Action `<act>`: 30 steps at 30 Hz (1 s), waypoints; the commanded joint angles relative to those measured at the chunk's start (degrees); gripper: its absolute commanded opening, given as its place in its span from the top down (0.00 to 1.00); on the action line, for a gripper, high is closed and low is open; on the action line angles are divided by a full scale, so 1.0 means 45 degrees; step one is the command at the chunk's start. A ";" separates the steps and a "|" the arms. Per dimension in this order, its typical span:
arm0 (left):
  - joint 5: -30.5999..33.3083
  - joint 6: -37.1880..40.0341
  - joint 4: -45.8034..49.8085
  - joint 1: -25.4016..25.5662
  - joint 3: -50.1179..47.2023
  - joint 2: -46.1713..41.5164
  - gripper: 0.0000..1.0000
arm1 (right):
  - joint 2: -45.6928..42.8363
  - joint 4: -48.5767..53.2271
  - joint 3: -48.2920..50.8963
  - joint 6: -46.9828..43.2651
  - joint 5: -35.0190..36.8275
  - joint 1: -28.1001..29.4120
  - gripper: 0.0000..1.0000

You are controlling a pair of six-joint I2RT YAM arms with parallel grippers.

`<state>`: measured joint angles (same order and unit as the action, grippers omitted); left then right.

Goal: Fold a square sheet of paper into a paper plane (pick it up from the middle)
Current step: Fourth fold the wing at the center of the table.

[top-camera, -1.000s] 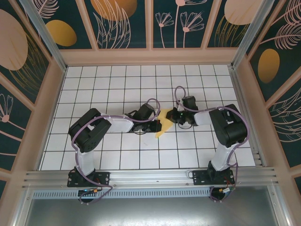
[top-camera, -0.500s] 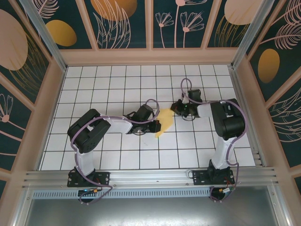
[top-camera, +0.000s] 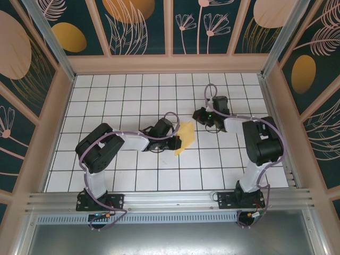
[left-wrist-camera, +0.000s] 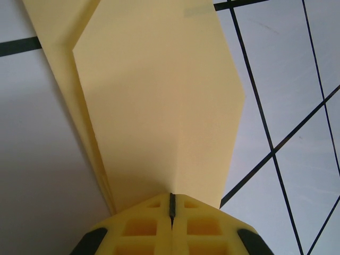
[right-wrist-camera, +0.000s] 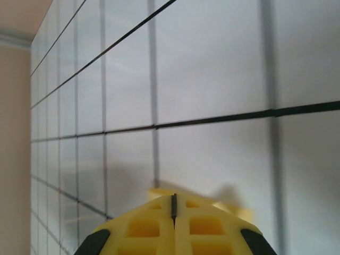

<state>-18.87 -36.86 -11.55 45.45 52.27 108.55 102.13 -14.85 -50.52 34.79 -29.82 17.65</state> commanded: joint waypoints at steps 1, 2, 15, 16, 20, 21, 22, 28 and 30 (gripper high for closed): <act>0.0704 0.0281 0.2977 -0.0044 -0.0736 0.0457 0.99 | -0.0048 0.0087 0.0390 -0.0225 0.0283 0.0857 1.00; 0.0708 0.0281 0.2978 -0.0043 -0.0744 0.0448 0.99 | 0.0104 -0.0115 0.0491 -0.0112 0.0238 0.0991 1.00; 0.0752 0.0455 0.3131 -0.0059 -0.0931 0.0289 0.99 | 0.1795 -0.0396 0.0397 -0.0113 0.0636 0.0331 1.00; 0.0812 0.0481 0.3184 -0.0054 -0.0952 0.0272 0.99 | 0.1758 -0.0307 0.0298 -0.0113 0.0716 0.0191 1.00; 0.0854 0.0506 0.3212 -0.0054 -0.0991 0.0230 0.99 | 0.1815 0.0008 -0.0148 -0.0220 0.0822 -0.0385 1.00; 0.0854 0.0496 0.3196 -0.0052 -0.0990 0.0233 0.99 | 0.1831 0.0024 -0.0228 -0.0245 0.0719 -0.0526 1.00; 0.0853 0.0496 0.3194 -0.0043 -0.0991 0.0215 0.99 | 0.1791 0.0038 -0.0290 -0.0267 0.0607 -0.0636 1.00; 0.0845 0.0462 0.3177 -0.0057 -0.0961 0.0250 0.99 | 0.0723 0.0029 -0.0238 -0.0479 -0.0365 -0.0483 1.00; 0.0764 0.0452 0.3099 -0.0056 -0.0999 0.0244 0.99 | 0.0139 0.0218 -0.0064 -0.0520 -0.0245 -0.0096 1.00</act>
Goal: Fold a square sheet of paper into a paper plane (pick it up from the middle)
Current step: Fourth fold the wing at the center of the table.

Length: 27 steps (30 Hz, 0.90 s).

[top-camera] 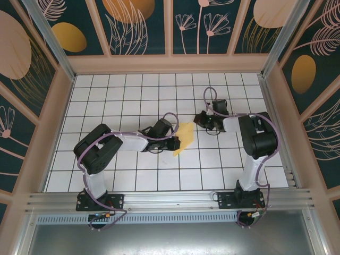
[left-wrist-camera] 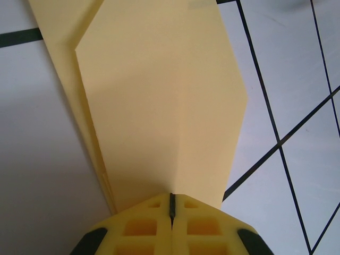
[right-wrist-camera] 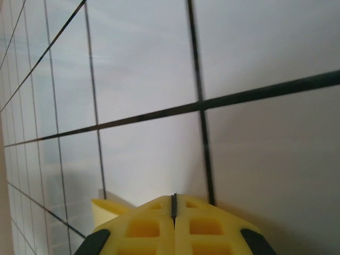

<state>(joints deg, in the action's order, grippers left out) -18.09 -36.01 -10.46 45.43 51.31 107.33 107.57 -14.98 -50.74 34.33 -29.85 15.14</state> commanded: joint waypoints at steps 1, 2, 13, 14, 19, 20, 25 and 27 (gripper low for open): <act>0.0564 0.0267 0.2852 -0.0050 -0.0787 0.0511 0.99 | -0.1306 0.0253 0.0147 -0.0421 -0.0142 0.0649 1.00; 0.0543 0.0301 0.2834 -0.0043 -0.0778 0.0517 0.99 | -0.1517 0.0191 0.0338 -0.0406 -0.0133 0.0853 1.00; 0.0452 0.0326 0.2812 -0.0038 -0.0699 0.0508 0.99 | -0.0905 -0.1344 0.1792 0.0700 -0.0500 0.2450 1.00; 0.0447 0.0326 0.2812 -0.0042 -0.0699 0.0504 0.99 | -0.0748 -0.1411 0.1831 0.0729 -0.0532 0.2485 1.00; 0.0260 0.0359 0.3006 -0.0049 -0.0679 0.0326 0.96 | -0.0183 -0.0702 0.1817 0.0510 0.0480 0.2480 1.00; 0.0109 0.0355 0.3084 -0.0031 -0.0703 0.0214 0.96 | -0.0041 -0.0452 0.1767 0.0441 0.0727 0.2446 1.00; -0.1300 0.0317 0.2801 -0.0020 -0.1257 -0.0691 0.89 | 0.0206 -0.0672 0.1965 0.0556 0.0715 0.2378 1.00; -0.1570 0.0293 0.2929 -0.0024 -0.1433 -0.0861 0.88 | 0.0186 -0.0712 0.1998 0.0593 0.0732 0.2384 1.00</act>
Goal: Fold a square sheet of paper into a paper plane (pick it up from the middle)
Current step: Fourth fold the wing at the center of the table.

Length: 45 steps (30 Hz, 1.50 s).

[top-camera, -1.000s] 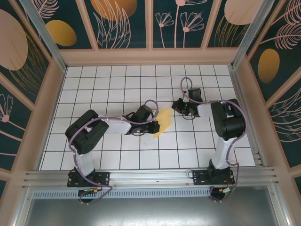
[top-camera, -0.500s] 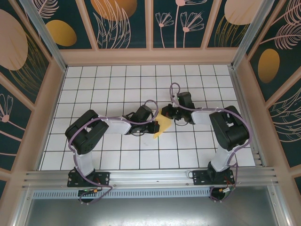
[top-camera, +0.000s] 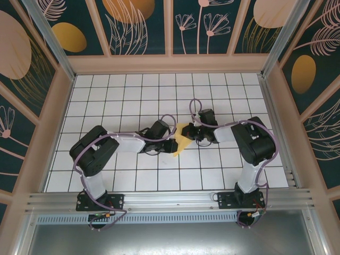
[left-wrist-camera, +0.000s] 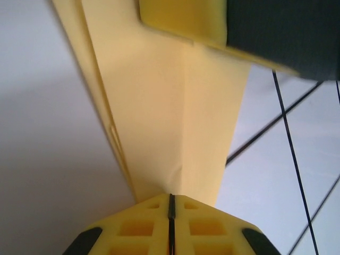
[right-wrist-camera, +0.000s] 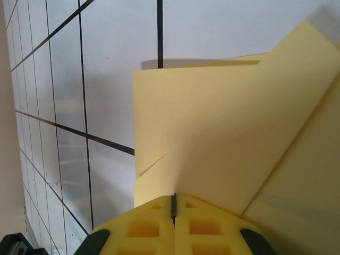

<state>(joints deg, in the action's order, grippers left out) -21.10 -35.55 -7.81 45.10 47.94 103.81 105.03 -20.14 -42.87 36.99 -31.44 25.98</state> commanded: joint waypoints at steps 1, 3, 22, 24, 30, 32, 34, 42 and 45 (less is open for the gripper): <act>-0.0854 0.0139 0.2404 0.0068 -0.0806 -0.0138 0.88 | 0.0715 0.0433 0.0252 -0.0010 0.1105 -0.0029 1.00; -0.1084 0.0032 0.2263 0.0075 -0.1044 -0.0198 0.86 | 0.0685 0.0489 0.0250 -0.0027 0.1146 -0.0029 1.00; 0.0008 -0.0220 0.2316 0.0301 0.0361 -0.1539 0.88 | 0.0688 0.0394 0.0332 0.0000 0.1098 -0.0021 1.00; -0.0239 -0.0464 0.1795 0.0309 0.0465 -0.1429 0.88 | 0.0703 0.0370 0.0335 -0.0008 0.1050 -0.0021 1.00; -0.0960 -0.0678 0.0994 0.0298 0.0440 -0.0589 0.85 | 0.0708 0.0307 0.0406 0.0010 0.1011 -0.0030 1.00; -0.1225 -0.0730 0.0726 0.0346 0.0350 -0.0283 0.85 | 0.0696 0.0277 0.0404 0.0002 0.0966 -0.0030 1.00; -0.1222 -0.0708 0.0848 0.0333 0.0303 0.0025 0.85 | 0.0681 0.0294 0.0397 -0.0015 0.0969 -0.0030 1.00; -0.0935 -0.0762 0.1291 0.0337 -0.0902 -0.0191 0.86 | 0.0774 0.0423 0.0313 -0.0057 0.0988 -0.0030 1.00; -0.0890 -0.0847 0.1302 0.0345 -0.1435 -0.0889 0.87 | 0.0770 0.0466 0.0296 -0.0057 0.1022 -0.0026 1.00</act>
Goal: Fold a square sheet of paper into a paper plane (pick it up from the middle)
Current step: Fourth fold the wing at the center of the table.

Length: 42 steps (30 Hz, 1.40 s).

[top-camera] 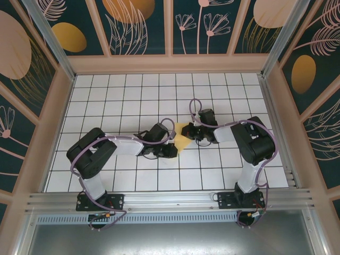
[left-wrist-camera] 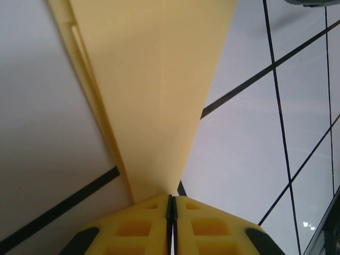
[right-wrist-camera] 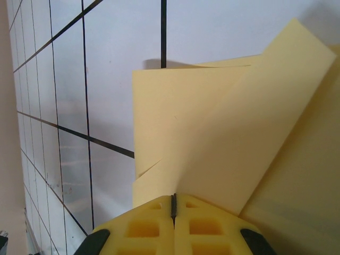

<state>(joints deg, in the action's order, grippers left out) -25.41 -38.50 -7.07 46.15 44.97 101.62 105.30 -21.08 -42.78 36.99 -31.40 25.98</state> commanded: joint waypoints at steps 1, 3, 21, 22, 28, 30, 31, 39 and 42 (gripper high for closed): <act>0.0061 -0.0177 0.1189 0.0103 -0.0870 -0.0613 0.87 | 0.0719 0.0686 0.0252 -0.0061 0.1020 -0.0030 1.00; 0.0175 -0.0178 0.1239 0.0114 -0.1058 -0.1185 0.87 | 0.0692 0.0700 0.0259 -0.0076 0.0982 -0.0021 1.00; 0.3850 0.0696 0.1940 -0.0216 0.2003 -0.2137 0.87 | -0.1705 0.1239 -0.0296 -0.0394 0.0690 -0.0007 0.96; 0.3914 0.0800 0.2008 -0.0261 0.2305 -0.1901 0.86 | -0.2134 0.1524 -0.0288 -0.0480 0.0992 -0.0020 0.93; 0.4597 0.1134 0.2924 -0.0276 0.4000 -0.0262 0.83 | -0.3909 0.2492 0.0794 -0.0083 0.2268 -0.0475 0.84; 0.4855 0.1217 0.3206 -0.0295 0.4359 0.0144 0.82 | -0.4273 0.2465 0.1302 0.0196 0.2184 -0.0698 0.83; 0.4917 0.1249 0.3266 -0.0296 0.4451 0.0302 0.81 | -0.4450 0.2349 0.1610 0.0358 0.2136 -0.0751 0.79; 0.4905 0.1641 0.3578 -0.0295 0.5117 0.1209 0.77 | -0.4856 0.2098 0.2505 0.1231 0.1878 -0.0753 0.72; 0.5269 0.1719 0.4010 -0.0295 0.5358 0.1439 0.78 | -0.4825 0.1946 0.2621 0.1512 0.1834 -0.0687 0.69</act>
<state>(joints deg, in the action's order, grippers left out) -3.90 -32.32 8.19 45.10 66.96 106.94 84.88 -11.55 -31.73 41.82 -22.94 22.59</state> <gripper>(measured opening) 0.224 0.310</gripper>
